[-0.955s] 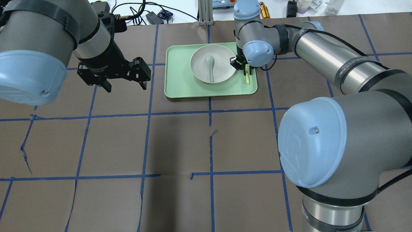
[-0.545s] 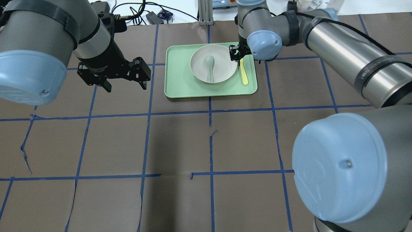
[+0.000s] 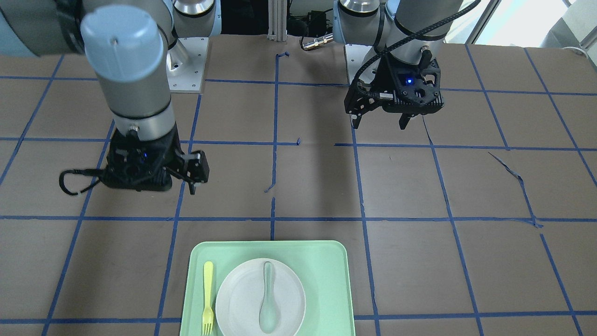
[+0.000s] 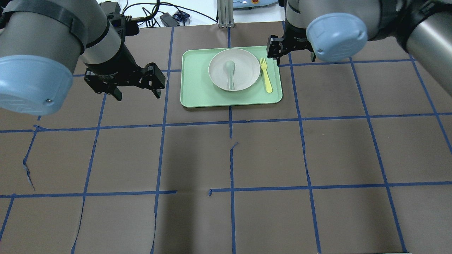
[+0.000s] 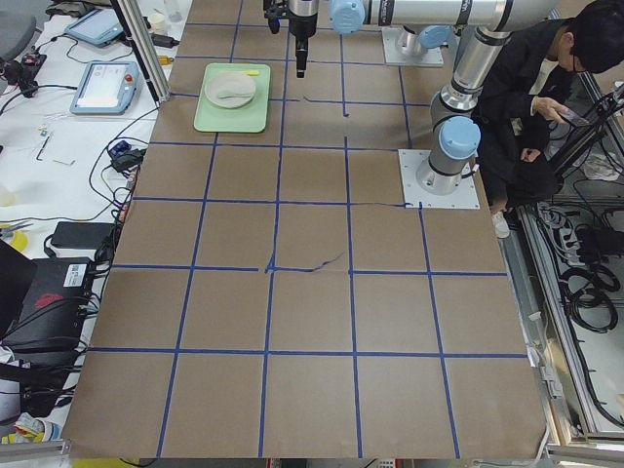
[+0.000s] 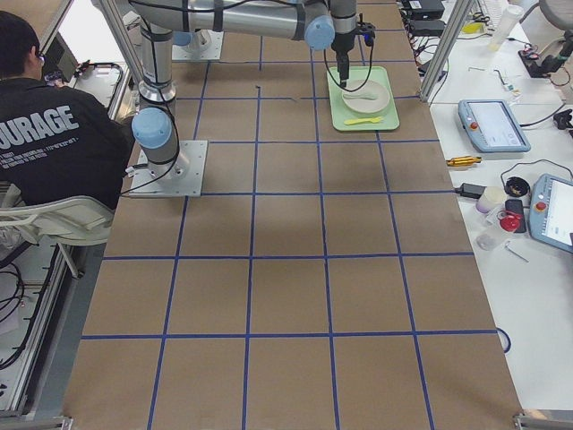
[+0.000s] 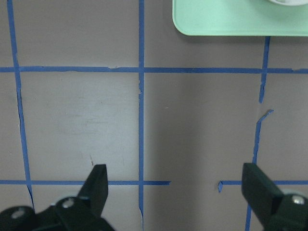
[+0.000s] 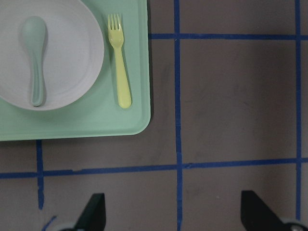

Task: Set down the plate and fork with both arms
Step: 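Open the right gripper and raise it away from the tray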

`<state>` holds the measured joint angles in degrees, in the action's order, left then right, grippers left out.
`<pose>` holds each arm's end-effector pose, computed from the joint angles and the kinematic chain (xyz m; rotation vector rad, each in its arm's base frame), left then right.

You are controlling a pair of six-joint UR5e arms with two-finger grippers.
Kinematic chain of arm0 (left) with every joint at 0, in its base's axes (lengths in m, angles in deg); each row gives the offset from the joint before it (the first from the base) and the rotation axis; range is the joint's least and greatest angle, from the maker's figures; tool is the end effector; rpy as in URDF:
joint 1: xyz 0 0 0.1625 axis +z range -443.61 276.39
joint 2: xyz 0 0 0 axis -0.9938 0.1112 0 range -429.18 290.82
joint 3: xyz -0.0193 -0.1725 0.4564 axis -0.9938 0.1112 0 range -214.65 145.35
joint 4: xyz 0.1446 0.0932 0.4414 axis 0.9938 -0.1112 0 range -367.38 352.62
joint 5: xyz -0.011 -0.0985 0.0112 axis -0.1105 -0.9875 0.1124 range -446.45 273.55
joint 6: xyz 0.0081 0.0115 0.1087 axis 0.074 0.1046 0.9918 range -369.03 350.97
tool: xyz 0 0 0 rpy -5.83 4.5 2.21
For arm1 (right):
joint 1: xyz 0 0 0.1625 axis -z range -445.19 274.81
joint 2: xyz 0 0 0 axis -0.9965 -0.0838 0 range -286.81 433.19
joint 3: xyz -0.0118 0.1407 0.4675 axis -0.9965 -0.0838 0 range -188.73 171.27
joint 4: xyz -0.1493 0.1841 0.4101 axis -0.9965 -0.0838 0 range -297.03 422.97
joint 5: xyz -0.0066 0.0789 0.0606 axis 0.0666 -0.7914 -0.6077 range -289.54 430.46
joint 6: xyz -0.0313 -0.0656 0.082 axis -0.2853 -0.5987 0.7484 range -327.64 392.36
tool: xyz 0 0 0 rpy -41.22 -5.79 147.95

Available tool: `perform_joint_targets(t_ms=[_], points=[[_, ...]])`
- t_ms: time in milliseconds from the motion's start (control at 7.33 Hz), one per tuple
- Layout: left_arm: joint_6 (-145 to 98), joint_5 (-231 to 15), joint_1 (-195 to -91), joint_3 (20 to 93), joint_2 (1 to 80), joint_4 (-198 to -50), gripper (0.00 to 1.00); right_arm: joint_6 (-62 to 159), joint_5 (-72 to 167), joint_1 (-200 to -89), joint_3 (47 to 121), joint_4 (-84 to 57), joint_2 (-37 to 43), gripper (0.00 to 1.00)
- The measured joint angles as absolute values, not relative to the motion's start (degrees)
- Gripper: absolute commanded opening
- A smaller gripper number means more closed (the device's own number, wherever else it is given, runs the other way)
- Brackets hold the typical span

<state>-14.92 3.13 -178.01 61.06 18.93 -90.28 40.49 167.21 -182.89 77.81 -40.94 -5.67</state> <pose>-0.1754 -0.5314 0.5165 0.0406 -3.1276 0.0882 0.2071 -0.6336 0.4836 -0.0211 -3.0341 0.1878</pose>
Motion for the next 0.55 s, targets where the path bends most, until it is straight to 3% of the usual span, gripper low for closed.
perform_joint_targets(t_ms=[545], points=[[-15.0, 3.2, -178.0, 61.1, 18.8, -90.5, 1.0, 40.7, 162.2, -182.2, 79.9, -26.6, -15.0, 1.0]])
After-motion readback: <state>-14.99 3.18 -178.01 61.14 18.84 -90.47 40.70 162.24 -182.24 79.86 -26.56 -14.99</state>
